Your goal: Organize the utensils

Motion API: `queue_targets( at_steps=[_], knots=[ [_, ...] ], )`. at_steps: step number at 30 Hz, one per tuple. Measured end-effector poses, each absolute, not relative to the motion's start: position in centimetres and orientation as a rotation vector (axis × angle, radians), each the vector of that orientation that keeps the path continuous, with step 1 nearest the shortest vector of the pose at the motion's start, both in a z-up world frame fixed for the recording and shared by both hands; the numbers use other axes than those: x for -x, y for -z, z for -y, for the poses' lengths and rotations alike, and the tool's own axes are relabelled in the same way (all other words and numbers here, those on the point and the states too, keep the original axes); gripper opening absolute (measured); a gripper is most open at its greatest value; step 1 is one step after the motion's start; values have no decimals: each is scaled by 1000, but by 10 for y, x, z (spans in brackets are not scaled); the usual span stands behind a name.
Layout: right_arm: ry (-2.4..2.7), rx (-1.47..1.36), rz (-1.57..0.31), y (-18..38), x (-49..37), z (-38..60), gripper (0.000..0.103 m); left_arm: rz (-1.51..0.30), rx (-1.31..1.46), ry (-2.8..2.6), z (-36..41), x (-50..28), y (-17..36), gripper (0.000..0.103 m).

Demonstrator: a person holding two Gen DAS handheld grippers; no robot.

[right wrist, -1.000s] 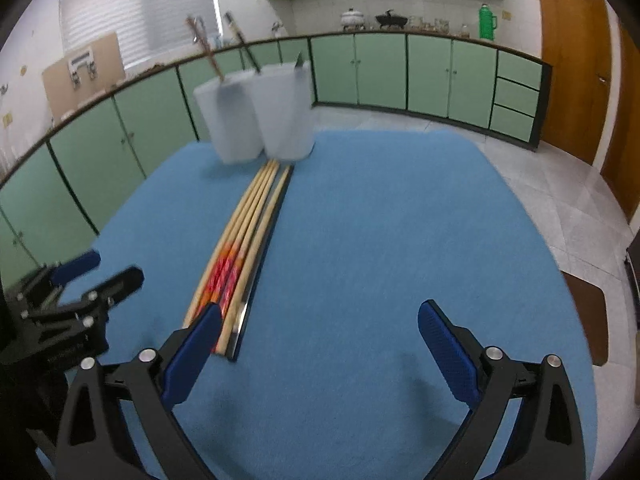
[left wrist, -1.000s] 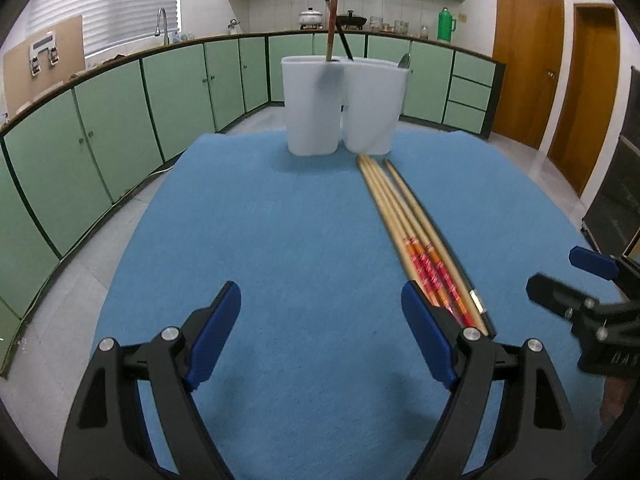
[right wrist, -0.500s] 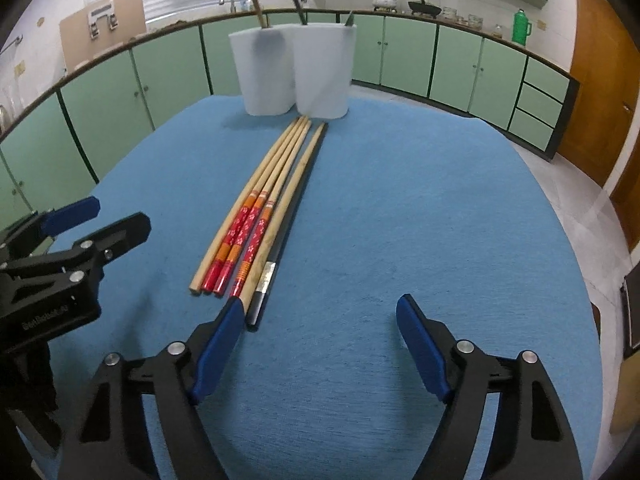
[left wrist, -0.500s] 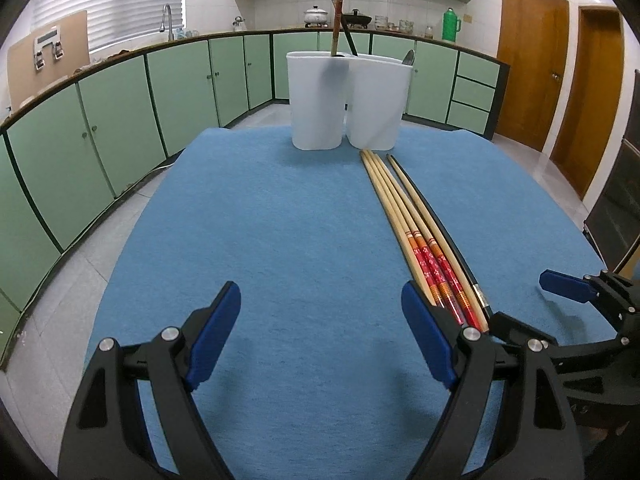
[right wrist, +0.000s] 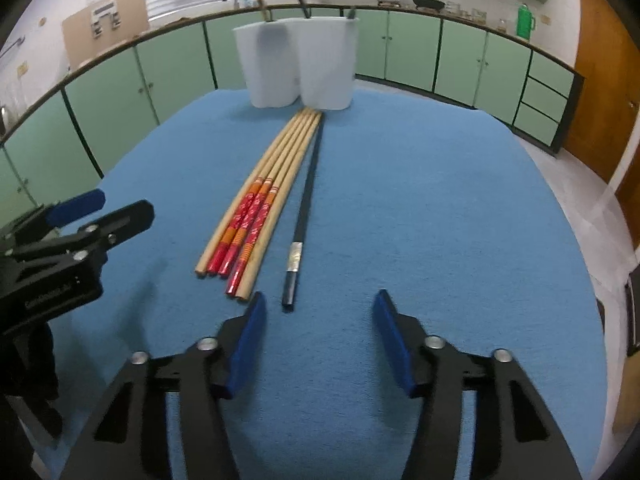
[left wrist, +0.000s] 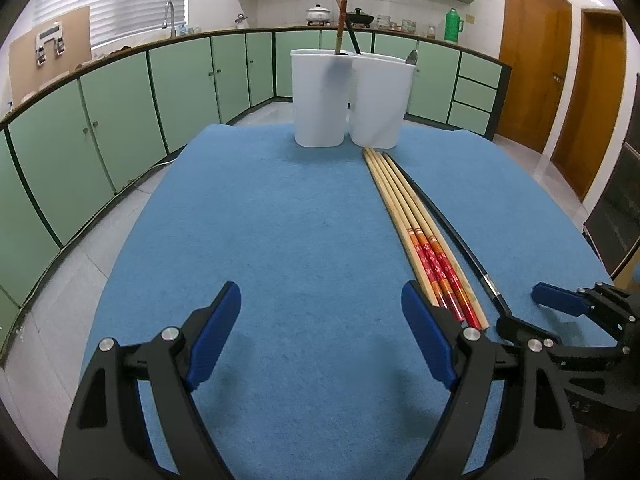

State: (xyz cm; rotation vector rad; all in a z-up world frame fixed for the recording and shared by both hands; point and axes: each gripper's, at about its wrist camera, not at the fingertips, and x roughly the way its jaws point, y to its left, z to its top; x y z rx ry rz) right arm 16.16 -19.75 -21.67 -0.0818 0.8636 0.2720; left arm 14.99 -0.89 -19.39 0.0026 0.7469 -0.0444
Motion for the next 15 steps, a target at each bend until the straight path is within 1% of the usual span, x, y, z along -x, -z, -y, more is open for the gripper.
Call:
queue_targets(
  at_steps=[4, 6, 7, 8, 9, 15],
  knots=[
    [-287, 81, -863, 216, -162, 195, 37, -755, -11, 54, 12, -149, 195, 80],
    [-288, 72, -863, 216, -165, 195, 24, -761, -15, 58, 14, -149, 196, 80],
    [-292, 71, -863, 216, -166, 194, 20, -765, -15, 62, 15, -150, 197, 80],
    [-297, 74, -863, 216, -167, 194, 13, -768, -13, 68, 16, -150, 197, 80],
    [-302, 76, -864, 216, -167, 193, 7, -771, -11, 75, 18, -149, 197, 80],
    [-270, 72, -860, 216, -166, 202, 6, -799, -19, 126, 34, -151, 201, 80]
  ],
)
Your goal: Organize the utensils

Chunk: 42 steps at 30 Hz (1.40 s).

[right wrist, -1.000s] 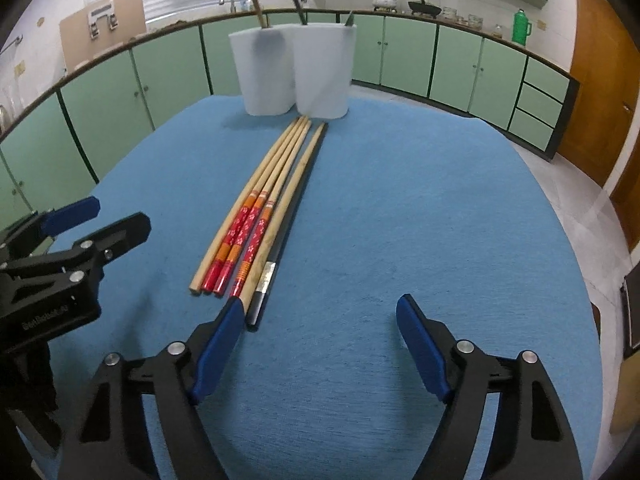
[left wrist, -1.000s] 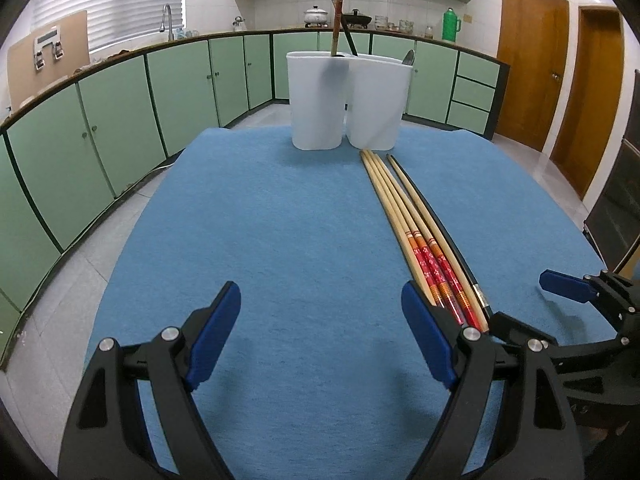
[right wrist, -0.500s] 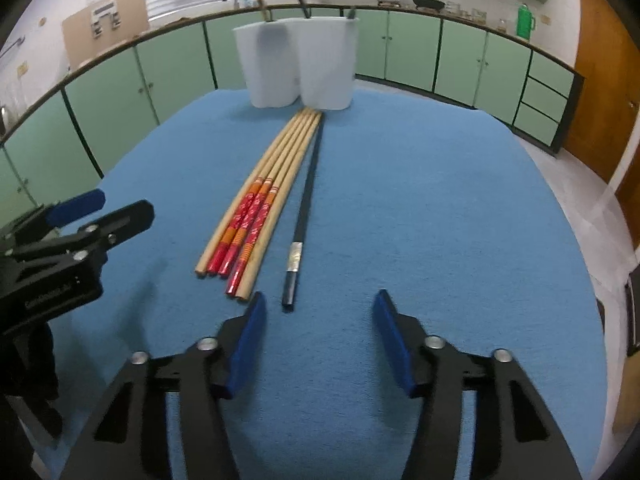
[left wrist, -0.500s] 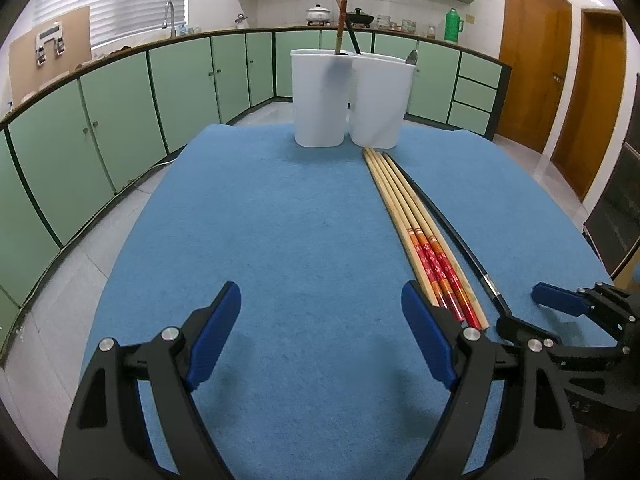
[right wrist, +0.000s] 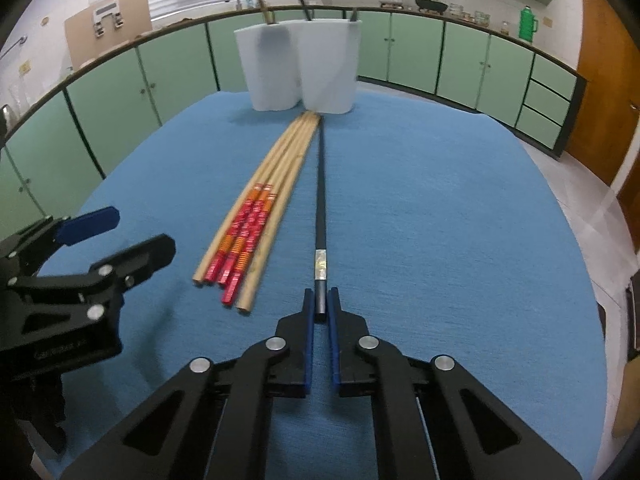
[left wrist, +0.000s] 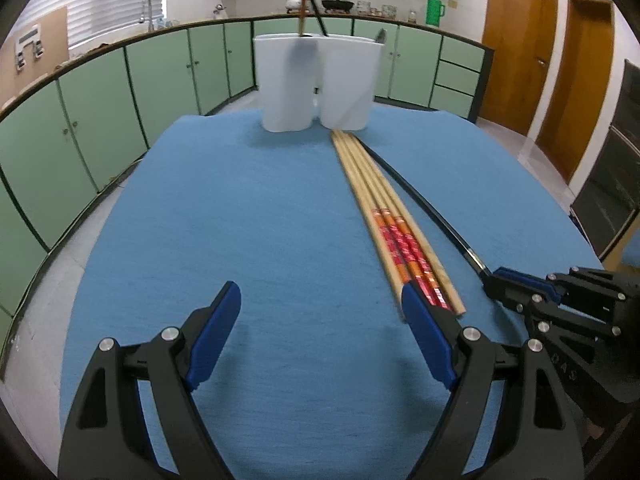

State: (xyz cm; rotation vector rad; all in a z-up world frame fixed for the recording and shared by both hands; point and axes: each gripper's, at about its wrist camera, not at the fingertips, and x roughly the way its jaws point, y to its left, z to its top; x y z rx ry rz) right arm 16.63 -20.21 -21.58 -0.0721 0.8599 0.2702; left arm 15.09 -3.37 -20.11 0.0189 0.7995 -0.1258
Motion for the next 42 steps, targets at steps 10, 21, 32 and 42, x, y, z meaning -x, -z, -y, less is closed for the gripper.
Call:
queue_targets(
  at_steps=[10, 21, 32, 42],
  knots=[
    [-258, 27, -863, 217, -170, 221, 7, -908, -75, 119, 50, -166, 219, 81],
    [-285, 7, -865, 217, -168, 225, 11, -909, -7, 15, 23, -163, 216, 81],
    [-335, 10, -865, 216, -160, 229, 26, -903, -26, 48, 32, -160, 216, 69],
    [-308, 24, -866, 217, -172, 223, 19, -893, -29, 80, 42, -166, 214, 41]
  ],
)
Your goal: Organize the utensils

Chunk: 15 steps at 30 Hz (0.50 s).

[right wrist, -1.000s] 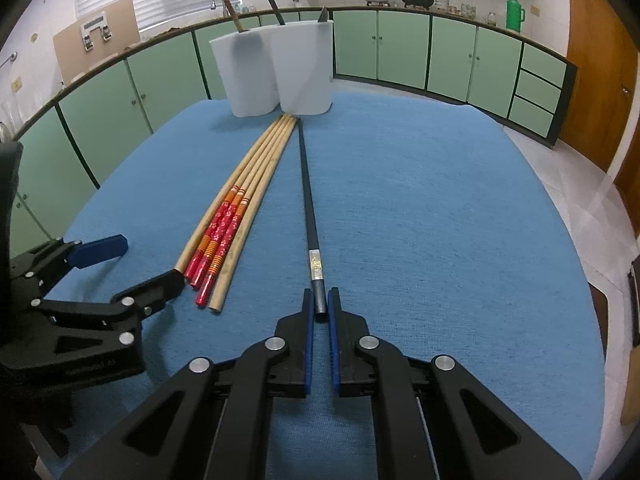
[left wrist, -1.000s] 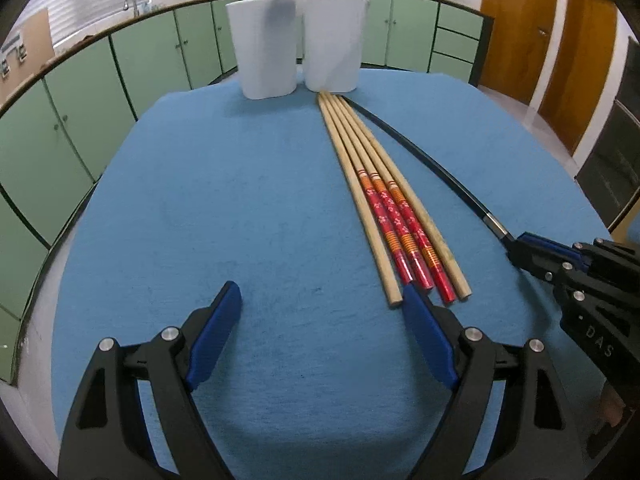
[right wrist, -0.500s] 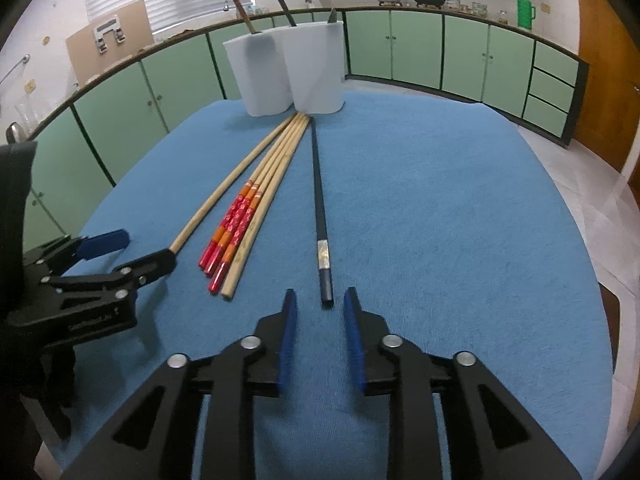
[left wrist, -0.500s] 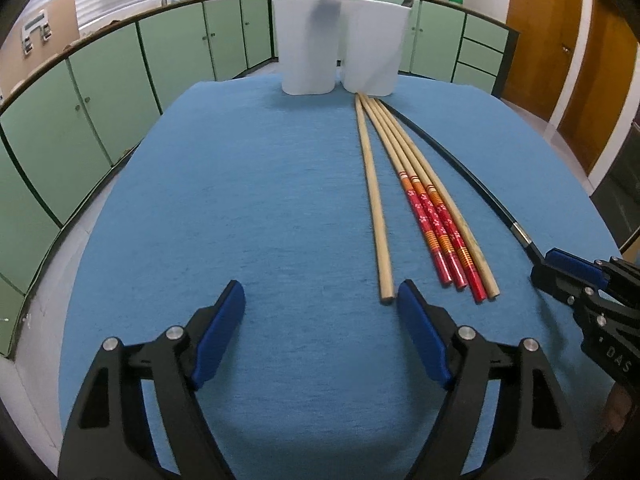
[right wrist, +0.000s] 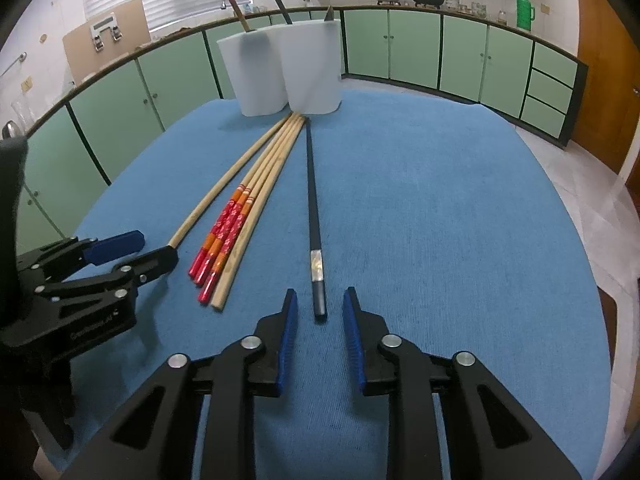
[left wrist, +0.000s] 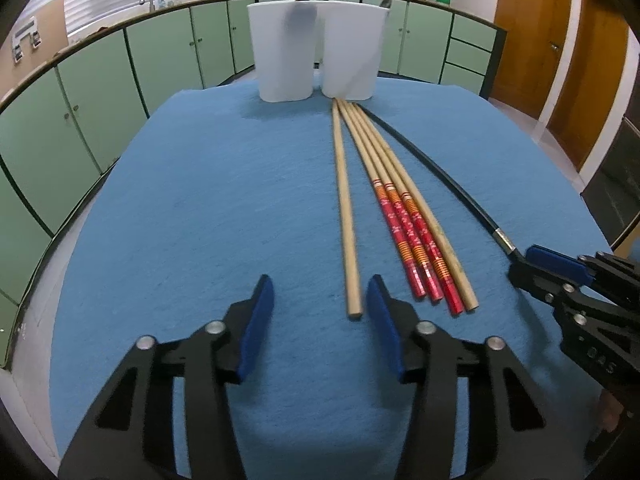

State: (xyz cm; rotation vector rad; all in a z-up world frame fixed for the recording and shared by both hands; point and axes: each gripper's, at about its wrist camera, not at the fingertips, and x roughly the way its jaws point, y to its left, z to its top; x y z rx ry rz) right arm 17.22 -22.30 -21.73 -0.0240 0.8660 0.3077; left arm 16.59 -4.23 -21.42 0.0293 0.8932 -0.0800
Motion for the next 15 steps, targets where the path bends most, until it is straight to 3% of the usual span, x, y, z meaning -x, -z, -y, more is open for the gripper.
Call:
queue_targets(
  at_steps=[3, 6, 15],
  knots=[
    [-310, 40, -864, 218, -173, 220, 7, -889, -44, 106, 49, -166, 214, 21],
    [-304, 53, -859, 217, -172, 219, 7, -887, -70, 116, 54, -164, 214, 7],
    [-306, 50, -823, 197, -159, 229, 6, -840, -66, 113, 45, -155, 193, 6]
  ],
)
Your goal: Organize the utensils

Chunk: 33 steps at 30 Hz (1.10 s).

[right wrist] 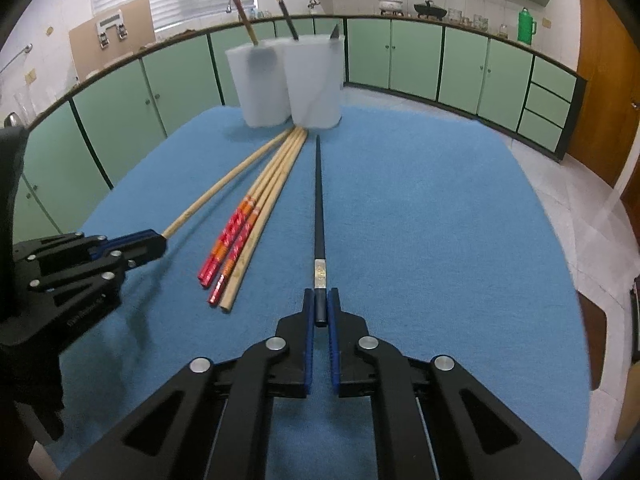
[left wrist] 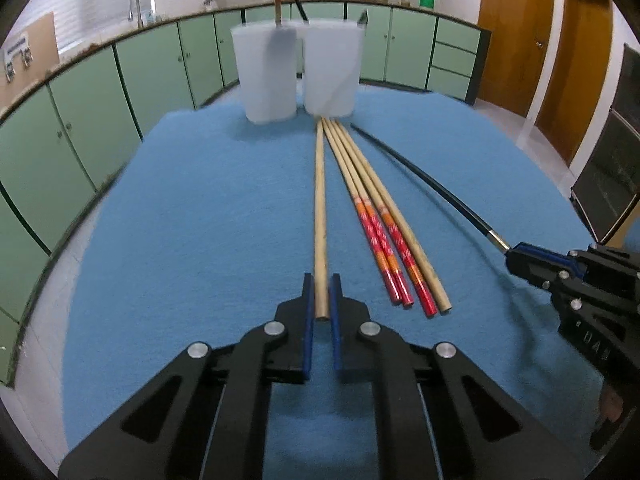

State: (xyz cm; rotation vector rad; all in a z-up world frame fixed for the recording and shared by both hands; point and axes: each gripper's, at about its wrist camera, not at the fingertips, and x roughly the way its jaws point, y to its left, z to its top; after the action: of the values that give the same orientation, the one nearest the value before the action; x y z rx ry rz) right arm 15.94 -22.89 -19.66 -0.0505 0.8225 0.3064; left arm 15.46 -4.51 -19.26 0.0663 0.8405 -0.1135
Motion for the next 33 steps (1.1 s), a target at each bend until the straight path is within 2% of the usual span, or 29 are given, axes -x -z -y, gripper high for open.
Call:
queue_targets(
  at_steps=[18, 33],
  knots=[
    [-338, 44, -578, 61, -168, 248, 6, -531, -40, 172, 29, -138, 42, 6],
    [-444, 80, -520, -11, -202, 230, 6, -465, -23, 235, 27, -152, -1, 6]
  ],
)
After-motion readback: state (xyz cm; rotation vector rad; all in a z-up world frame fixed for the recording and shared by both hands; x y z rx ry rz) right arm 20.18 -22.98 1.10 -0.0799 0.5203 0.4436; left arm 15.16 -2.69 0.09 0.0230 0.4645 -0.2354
